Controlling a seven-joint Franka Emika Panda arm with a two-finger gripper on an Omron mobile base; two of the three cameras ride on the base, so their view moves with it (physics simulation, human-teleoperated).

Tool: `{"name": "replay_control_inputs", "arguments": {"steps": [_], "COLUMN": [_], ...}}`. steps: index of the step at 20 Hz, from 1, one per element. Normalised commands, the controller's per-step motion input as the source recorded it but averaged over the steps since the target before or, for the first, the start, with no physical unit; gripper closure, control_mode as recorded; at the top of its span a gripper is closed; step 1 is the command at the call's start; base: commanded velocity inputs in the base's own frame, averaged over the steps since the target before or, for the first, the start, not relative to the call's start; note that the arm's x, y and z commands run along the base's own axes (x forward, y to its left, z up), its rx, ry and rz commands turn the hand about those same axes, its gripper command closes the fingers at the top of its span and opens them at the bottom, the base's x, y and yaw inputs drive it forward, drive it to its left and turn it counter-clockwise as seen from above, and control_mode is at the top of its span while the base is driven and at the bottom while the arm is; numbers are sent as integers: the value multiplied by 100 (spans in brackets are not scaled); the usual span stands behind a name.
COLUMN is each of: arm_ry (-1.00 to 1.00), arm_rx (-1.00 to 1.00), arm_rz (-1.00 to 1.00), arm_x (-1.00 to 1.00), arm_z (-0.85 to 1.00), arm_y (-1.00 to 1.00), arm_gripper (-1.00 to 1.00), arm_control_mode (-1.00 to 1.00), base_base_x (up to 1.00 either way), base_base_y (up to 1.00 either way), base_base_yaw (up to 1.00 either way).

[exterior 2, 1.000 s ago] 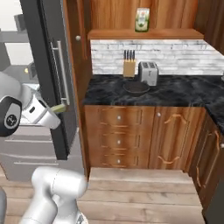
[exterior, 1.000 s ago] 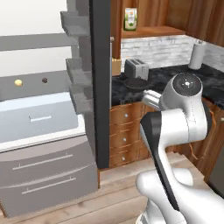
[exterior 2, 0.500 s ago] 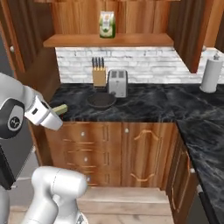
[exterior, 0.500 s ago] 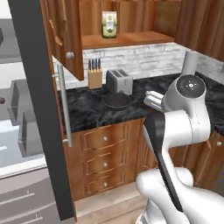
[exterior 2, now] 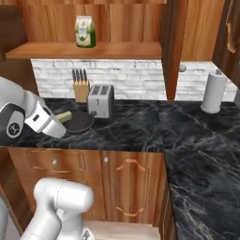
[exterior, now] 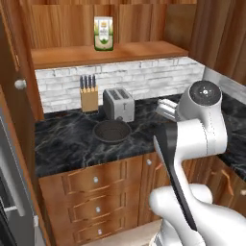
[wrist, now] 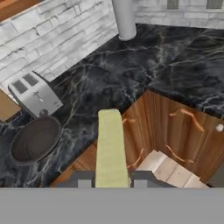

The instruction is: Pick the egg and butter from the fridge and place them by the bowl for mixing.

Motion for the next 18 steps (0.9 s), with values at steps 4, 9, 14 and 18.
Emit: {"name": "replay_control_inputs", "arguments": {"steps": [4,9,14,18], "arm_ry": [0,6,32,7], "arm_rx": [0,2,13,0], "arm_rz": [0,0,0,0], "arm_x": [0,17,76,30], "arm_z": [0,-10,-60,-63], "arm_y": [0,0,2,1], "arm_gripper": [100,100,100,100], "arm_control_mode": [100,-100,-100,-100], "base_base_x": [78,62,0,0], "base_base_y": [-44,0,0,0], "base_base_yaw": [8,0,0,0]}}
